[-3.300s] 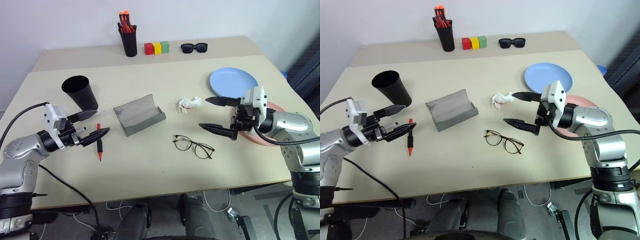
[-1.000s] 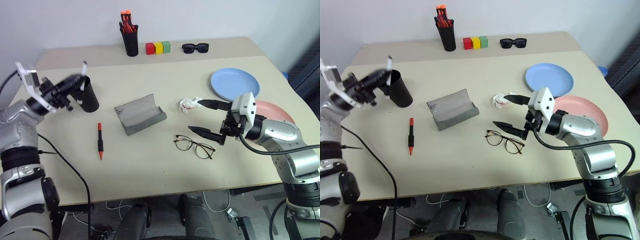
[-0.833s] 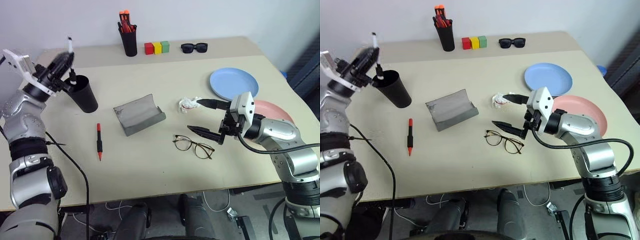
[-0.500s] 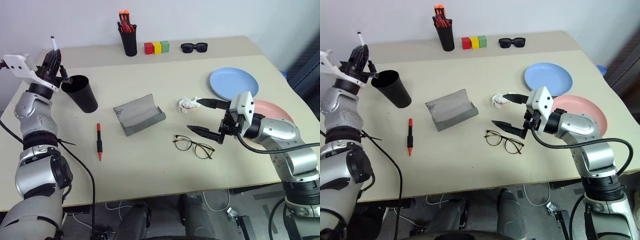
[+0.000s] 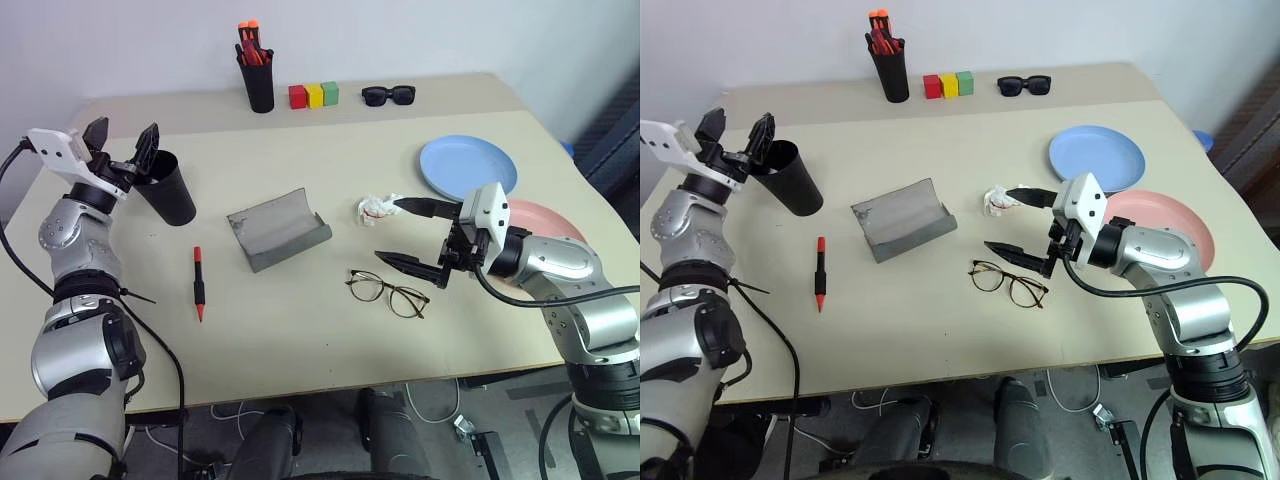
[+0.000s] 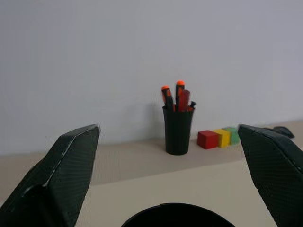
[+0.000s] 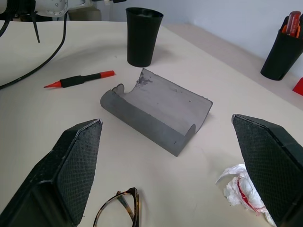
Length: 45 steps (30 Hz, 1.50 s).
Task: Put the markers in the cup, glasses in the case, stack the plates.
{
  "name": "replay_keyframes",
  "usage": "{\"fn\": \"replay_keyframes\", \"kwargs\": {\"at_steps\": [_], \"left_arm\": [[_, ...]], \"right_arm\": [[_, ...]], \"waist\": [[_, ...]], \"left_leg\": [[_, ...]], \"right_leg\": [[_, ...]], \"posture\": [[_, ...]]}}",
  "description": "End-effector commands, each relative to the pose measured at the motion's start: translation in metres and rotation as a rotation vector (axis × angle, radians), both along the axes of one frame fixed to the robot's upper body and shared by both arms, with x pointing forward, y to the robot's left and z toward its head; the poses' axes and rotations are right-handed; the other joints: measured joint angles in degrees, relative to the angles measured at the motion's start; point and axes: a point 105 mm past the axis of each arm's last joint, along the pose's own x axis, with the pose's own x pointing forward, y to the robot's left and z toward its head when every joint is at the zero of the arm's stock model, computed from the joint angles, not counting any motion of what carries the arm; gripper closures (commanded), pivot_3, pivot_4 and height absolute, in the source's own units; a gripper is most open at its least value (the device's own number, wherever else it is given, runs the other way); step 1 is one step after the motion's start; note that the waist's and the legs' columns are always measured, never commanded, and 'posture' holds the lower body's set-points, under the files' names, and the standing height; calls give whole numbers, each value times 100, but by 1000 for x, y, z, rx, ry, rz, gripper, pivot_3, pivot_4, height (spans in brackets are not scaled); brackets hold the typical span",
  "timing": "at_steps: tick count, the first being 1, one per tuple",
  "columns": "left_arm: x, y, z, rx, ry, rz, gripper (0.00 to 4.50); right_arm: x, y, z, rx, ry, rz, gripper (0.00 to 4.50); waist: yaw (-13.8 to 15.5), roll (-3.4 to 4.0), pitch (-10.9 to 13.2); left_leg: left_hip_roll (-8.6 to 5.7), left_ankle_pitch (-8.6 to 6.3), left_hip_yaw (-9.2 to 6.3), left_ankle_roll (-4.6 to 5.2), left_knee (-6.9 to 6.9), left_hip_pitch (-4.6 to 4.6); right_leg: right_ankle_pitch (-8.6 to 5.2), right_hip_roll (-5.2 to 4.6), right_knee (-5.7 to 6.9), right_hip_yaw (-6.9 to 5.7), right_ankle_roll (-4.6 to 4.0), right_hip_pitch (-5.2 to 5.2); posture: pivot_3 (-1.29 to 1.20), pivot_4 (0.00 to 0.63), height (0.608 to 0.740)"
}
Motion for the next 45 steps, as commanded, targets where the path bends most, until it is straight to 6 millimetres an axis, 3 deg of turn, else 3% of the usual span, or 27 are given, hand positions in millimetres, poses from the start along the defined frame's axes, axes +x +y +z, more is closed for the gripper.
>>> {"fn": "replay_keyframes", "kwargs": {"at_steps": [1, 7, 12, 16, 19, 24, 29, 36, 45], "left_arm": [[-7, -8, 24, 53, -73, -59, 16], [-37, -47, 5, 99, 172, -359, 16], [-60, -62, -1, 135, 342, -280, 16], [-65, -65, -15, 122, 503, -92, 16], [-69, -52, -28, 38, 618, 135, 16], [-83, -46, -58, -85, 724, 261, 16], [-95, -48, -87, -124, 835, 293, 16], [-106, -62, -107, -132, 962, 338, 16], [-118, -88, -125, -154, 1098, 223, 16]], "right_arm": [[-4, 1, 15, -4, -67, 15, 0], [-3, 0, 14, 0, -58, 14, 0], [-2, -2, 8, -3, -43, 16, 0], [-3, -7, 10, -8, -32, 31, 0], [-1, -11, 10, -18, -31, 33, 0], [-3, -3, 18, 31, -45, 69, 0], [0, 3, 22, 59, -51, 78, 0], [-2, 5, 18, 59, -37, 84, 0], [0, 4, 16, 49, -42, 75, 0]], "waist": [[-2, 0, 0], [-73, 1, 0], [-6, 0, 0], [19, 0, 0], [4, 0, 0], [-19, 1, 0], [19, -1, -2], [62, -4, -3], [86, -5, -4]], "left_leg": [[0, 0, 0, 0, 0, 0], [11, -6, 0, 9, -2, 1], [14, -8, -2, 13, -2, -2], [12, -8, -3, 13, -1, 7], [12, -8, -2, 13, -1, 8], [13, 2, -1, -4, -5, 9], [12, 2, -1, -5, -3, 6], [8, 0, -1, -1, -2, 8], [4, 2, 1, -5, -2, 12]], "right_leg": [[0, 0, 0, 0, 0, 0], [0, 0, 5, 4, 0, -5], [1, 2, 9, 3, -2, -12], [1, 0, 11, 3, -2, 2], [1, 1, 10, 3, -2, 1], [1, 3, 9, 3, -3, -3], [1, 4, 8, 3, -4, -1], [1, 1, 5, 3, -4, 6], [1, 2, 4, 2, -4, 8]], "posture": [[0, 150, 740], [0, 150, 740], [0, 150, 740], [0, 150, 740], [0, 150, 740], [0, 150, 740], [0, 150, 740], [0, 150, 740], [0, 150, 740]]}}
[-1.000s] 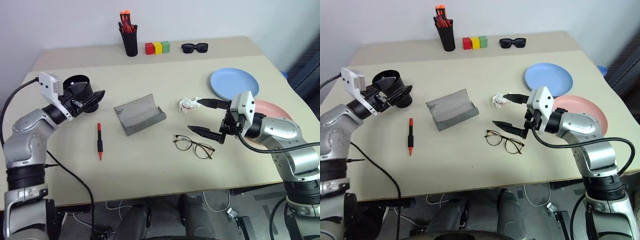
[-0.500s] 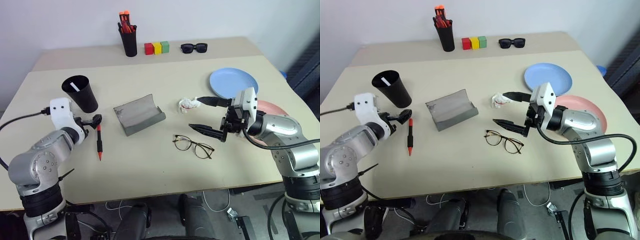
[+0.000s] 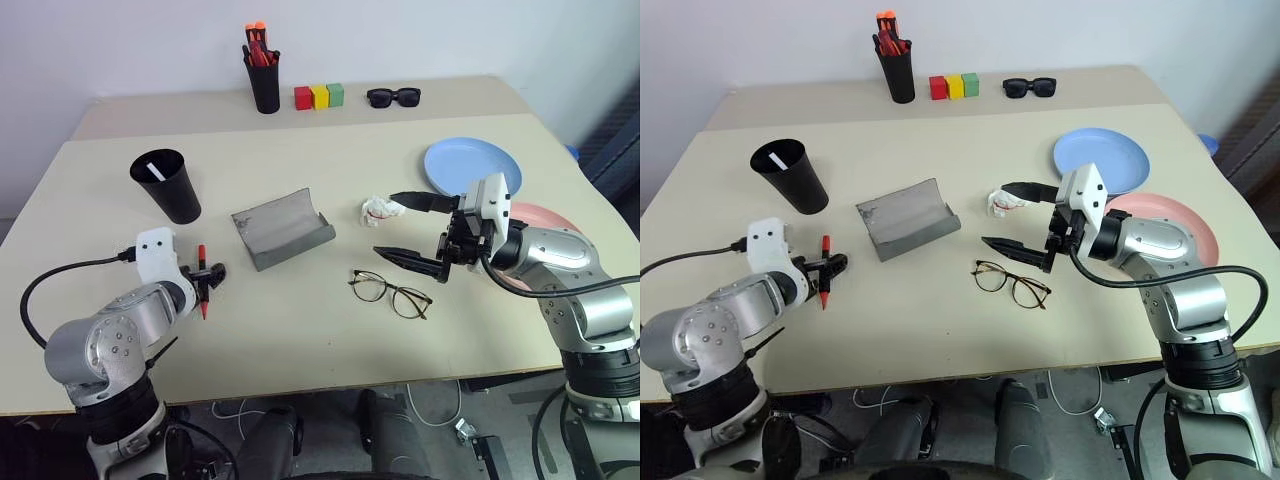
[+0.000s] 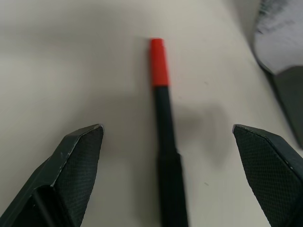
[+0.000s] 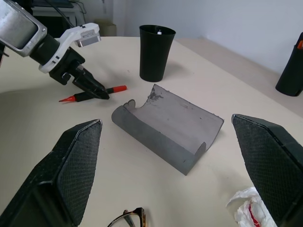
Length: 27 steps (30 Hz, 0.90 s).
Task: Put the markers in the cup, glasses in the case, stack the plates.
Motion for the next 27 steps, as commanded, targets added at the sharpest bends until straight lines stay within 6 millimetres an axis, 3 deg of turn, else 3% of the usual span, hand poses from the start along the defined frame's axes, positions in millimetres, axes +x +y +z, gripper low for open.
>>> {"fn": "replay_keyframes", "kwargs": {"at_steps": [1, 2, 5, 12, 14, 15, 19, 21, 25, 27], "left_arm": [[-8, -3, -1, -7, -5, -27, 16], [-10, -6, -3, -3, 6, -47, 16], [-14, -11, -9, 8, 26, -69, 881], [-17, -10, -17, 3, 56, -60, 4461], [-14, -7, -11, 14, 36, -56, 4490], [-6, -6, 2, 16, -43, -72, 4490], [24, -10, 77, 44, -508, -159, 4490], [31, -13, 105, 75, -650, -207, 4490], [42, -18, 135, 206, -831, -315, 4490], [54, -8, 152, 278, -926, -301, 4490]], "right_arm": [[-3, 1, 9, 13, -48, 5, 0], [-3, 1, 9, 12, -48, 4, 0], [-3, 0, 8, 10, -49, -2, 0], [-1, 0, 9, 3, -59, -10, 0], [-1, 0, 9, 2, -60, -9, 0], [-1, 0, 8, 1, -60, -9, 0], [0, 1, 8, -1, -56, -7, 0], [1, 2, 7, 1, -55, -4, 0], [3, 3, 8, 2, -56, 0, 0], [4, 4, 8, 3, -58, 1, 0]], "waist": [[-2, 0, 0], [0, 1, 0], [12, 1, -1], [53, 2, -1], [49, 2, -1], [49, 2, -1], [49, -3, 2], [55, -3, 2], [30, -1, 1], [38, -1, 1]], "left_leg": [[0, 0, 0, -1, 0, 0], [0, 1, 0, -3, 0, 1], [1, 1, 0, -1, 0, 2], [2, -9, -3, 15, -1, 40], [2, -13, -2, 20, -2, 62], [2, -13, -2, 20, -3, 65], [5, -13, -2, 18, -4, 67], [7, -13, -1, 17, -4, 67], [6, -13, 5, 18, -8, 68], [4, -13, 6, 18, -9, 69]], "right_leg": [[0, 1, 0, 0, 0, 0], [0, 0, 0, 0, 0, 0], [0, 0, -1, 0, 0, 4], [-3, 0, -14, -2, 3, 53], [-6, -1, -16, -2, 7, 74], [-8, -1, -16, -2, 8, 77], [-9, 0, -16, -3, 8, 77], [-8, -1, -18, -3, 7, 78], [-8, -1, -25, -2, 8, 79], [-8, -1, -27, -1, 8, 78]], "posture": [[0, 150, 740], [0, 150, 740], [0, 150, 740], [0, 150, 740], [0, 150, 740], [0, 150, 740], [0, 150, 740], [0, 150, 740], [0, 150, 740], [0, 150, 740]]}}
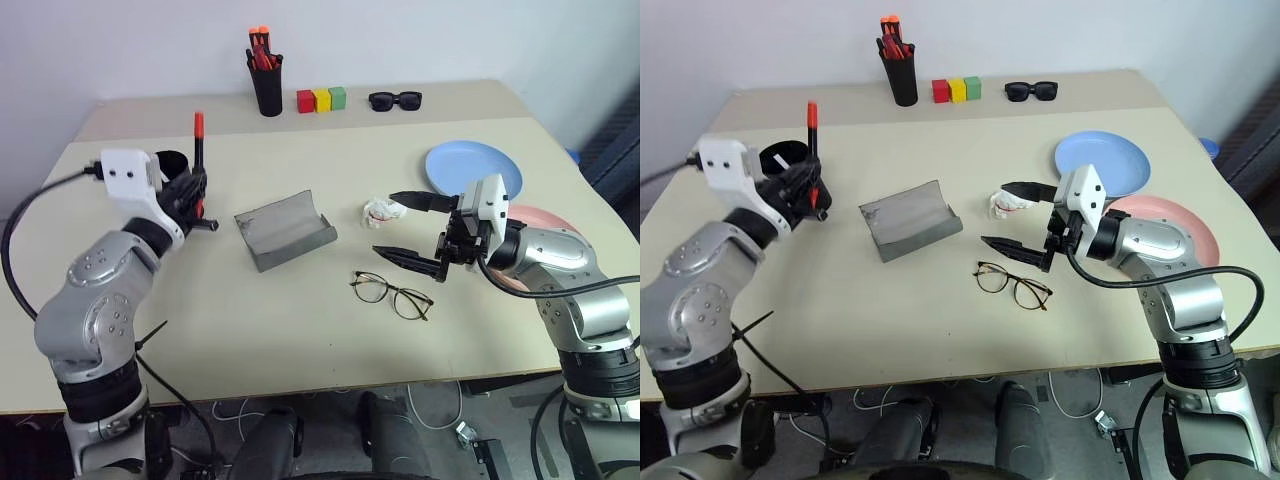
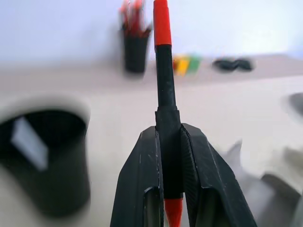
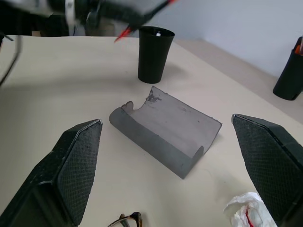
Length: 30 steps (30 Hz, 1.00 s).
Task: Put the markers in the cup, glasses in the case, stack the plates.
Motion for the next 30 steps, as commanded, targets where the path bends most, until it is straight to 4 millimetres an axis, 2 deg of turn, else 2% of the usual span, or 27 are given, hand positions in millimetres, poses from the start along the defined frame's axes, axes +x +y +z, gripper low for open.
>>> {"fn": "replay_keyframes", "kwargs": {"at_steps": [1, 3, 7, 12, 16, 21, 23, 24, 30], "left_arm": [[17, 17, 32, 77, -193, 37, 4490], [33, 39, 37, 76, -218, 90, 4490], [57, 64, 42, 78, -263, 131, 4490], [69, 73, 37, 49, -289, 144, 4490], [74, 83, 23, 17, -275, 152, 4490], [79, 84, 17, 17, -293, 169, 4490], [80, 85, 14, 12, -290, 171, 3499], [80, 85, 13, 9, -292, 172, 3196], [77, 81, 12, 6, -305, 146, 149]], "right_arm": [[0, 5, 11, 7, -57, 19, 0], [1, 6, 13, 11, -63, 17, 0], [4, 7, 17, 15, -77, 10, 0], [3, 3, 19, 10, -80, -7, 0], [3, 2, 19, 13, -84, -19, 0], [3, 2, 20, 7, -90, -23, 0], [4, 2, 20, 6, -90, -25, 0], [4, 1, 20, 4, -91, -25, 0], [5, 1, 21, 7, -90, -27, 0]], "waist": [[12, 0, 0], [13, 0, 0], [6, 0, 0], [9, 0, 0], [4, 0, 0], [7, 0, 0], [6, 0, 0], [5, 0, 0], [-2, 0, 0]], "left_leg": [[-1, 0, 0, 1, 0, -1], [-2, 0, -2, 1, 0, 0], [-3, -1, -2, 3, 0, 0], [-4, 0, -3, 1, 0, -5], [-4, 0, -4, 0, 0, -12], [-4, -3, -4, 7, 0, -12], [-4, -4, -4, 7, 0, -12], [-4, -4, -4, 7, 0, -12], [-4, -4, -5, 8, 0, -12]], "right_leg": [[0, 0, 0, 0, 0, 0], [1, 2, 1, -1, -1, 0], [1, 2, -1, -1, 0, -1], [3, -2, -4, -1, 2, -5], [3, -3, -3, -1, 2, -12], [3, -3, -2, -2, 3, -12], [3, -3, -2, -2, 3, -12], [3, -3, -2, -2, 3, -12], [3, -2, -1, -2, 3, -12]], "posture": [[0, 150, 740], [0, 150, 740], [0, 150, 740], [0, 150, 740], [0, 150, 740], [0, 150, 740], [0, 150, 740], [0, 150, 740], [0, 150, 740]]}}
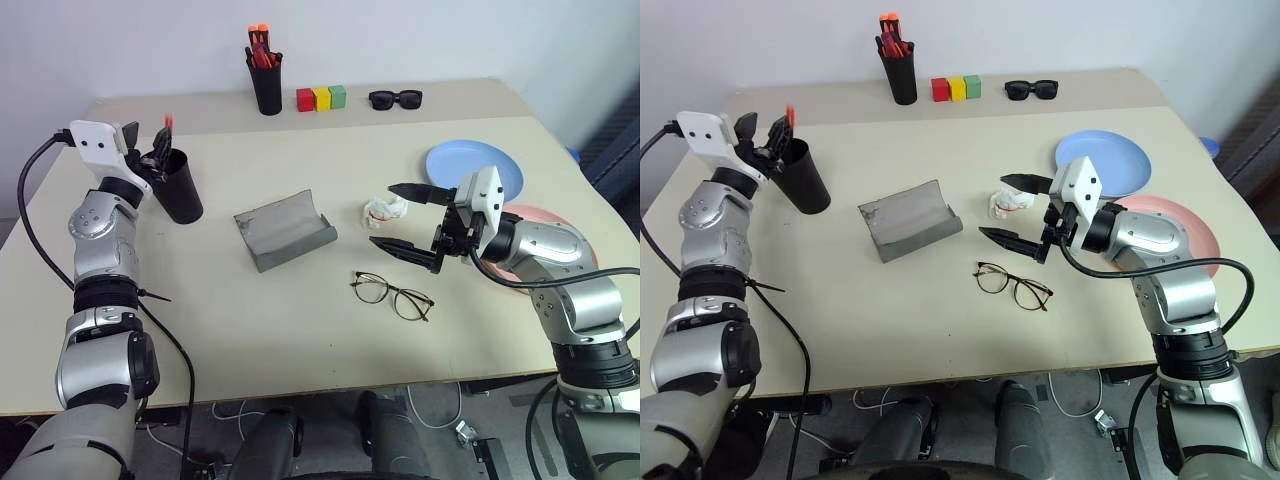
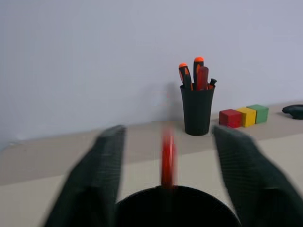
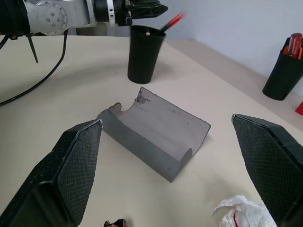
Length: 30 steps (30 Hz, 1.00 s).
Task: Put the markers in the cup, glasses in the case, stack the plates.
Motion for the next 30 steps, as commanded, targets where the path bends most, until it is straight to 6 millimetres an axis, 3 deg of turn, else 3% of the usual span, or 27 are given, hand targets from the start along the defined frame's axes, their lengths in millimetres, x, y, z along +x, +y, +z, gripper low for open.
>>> {"fn": "replay_keyframes", "kwargs": {"at_steps": [1, 3, 6, 10, 12, 14, 20, 26, 29, 30], "left_arm": [[-7, -3, 19, 6, -76, -30, 25], [-10, -16, 22, 3, -78, -116, 25], [-21, -52, 19, -11, -20, -368, 25], [-58, -116, -16, 47, 235, -791, 25], [-68, -130, -34, 67, 351, -875, 25], [-65, -145, -57, 130, 470, -885, 25], [-50, -175, -92, 169, 573, -876, 25], [-61, -188, -110, 202, 669, -973, 25], [-70, -186, -114, 232, 721, -1012, 844], [-71, -184, -115, 228, 737, -1016, 1348]], "right_arm": [[-2, -2, 14, 2, -61, -4, 0], [-2, -2, 14, 2, -60, -2, 0], [-1, -2, 15, 5, -60, -3, 0], [1, -4, 13, 6, -60, -9, 0], [2, -5, 13, 2, -64, -14, 0], [4, -8, 14, -1, -72, -28, 0], [1, -8, 14, -3, -80, -38, 0], [-1, -9, 15, -3, -90, -58, 0], [0, -14, 15, -12, -98, -75, 0], [-1, -14, 16, -14, -99, -76, 0]], "waist": [[-1, 0, 0], [1, 0, 0], [-20, 0, 0], [-54, 1, 1], [-96, 1, 1], [-111, 1, 1], [-111, 2, 1], [-110, 2, 1], [-118, 2, 1], [-126, 2, 1]], "left_leg": [[0, 0, 0, 0, 0, 0], [0, 0, 0, 0, 0, 0], [3, -1, 0, 1, 0, -1], [5, -4, -2, 8, 0, -2], [5, -5, -3, 9, 0, -2], [4, -5, -3, 9, 0, 1], [0, -4, -1, 8, 0, 4], [1, -5, -2, 9, -3, 2], [2, -5, -2, 10, -2, 3], [2, -5, -2, 10, -3, 3]], "right_leg": [[0, 0, 0, 0, 0, 0], [0, 0, 0, 0, 0, 0], [0, -1, 0, 0, 0, 0], [-1, -1, 4, 1, 1, 0], [-1, -1, 5, 0, 1, 0], [-1, 1, 9, 0, 1, 0], [-2, 2, 5, 1, 0, 2], [-2, 1, 3, 1, 0, 0], [-2, 0, 4, 1, 0, 2], [-2, 1, 4, 1, 0, 1]], "posture": [[0, 150, 740], [0, 150, 740], [0, 150, 740], [0, 150, 740], [0, 150, 740], [0, 150, 740], [0, 150, 740], [0, 150, 740], [0, 150, 740], [0, 150, 740]]}}
